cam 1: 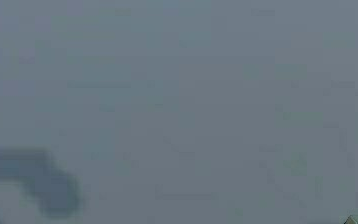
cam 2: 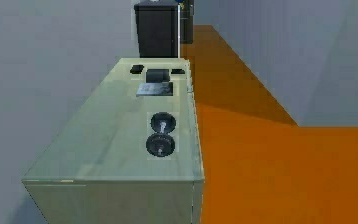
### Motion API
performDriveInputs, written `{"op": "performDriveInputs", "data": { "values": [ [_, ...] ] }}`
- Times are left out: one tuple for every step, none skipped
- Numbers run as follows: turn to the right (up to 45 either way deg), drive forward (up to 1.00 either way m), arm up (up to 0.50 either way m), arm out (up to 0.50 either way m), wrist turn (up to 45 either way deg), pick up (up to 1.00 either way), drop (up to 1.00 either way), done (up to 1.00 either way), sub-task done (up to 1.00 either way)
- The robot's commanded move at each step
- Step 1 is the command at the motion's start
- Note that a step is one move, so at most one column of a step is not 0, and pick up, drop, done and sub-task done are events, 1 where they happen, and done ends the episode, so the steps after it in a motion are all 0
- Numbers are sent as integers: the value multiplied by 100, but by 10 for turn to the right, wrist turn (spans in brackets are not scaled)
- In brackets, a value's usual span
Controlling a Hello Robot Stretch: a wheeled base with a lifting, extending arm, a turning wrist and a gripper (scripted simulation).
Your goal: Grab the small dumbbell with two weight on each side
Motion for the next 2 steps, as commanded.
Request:
{"op": "performDriveInputs", "data": {
  "values": [
    [0, 0, 50, 0, 0, 0, 0, 0, 0],
    [0, 0, 38, 0, 0, 0, 0, 0, 0]
  ]
}}
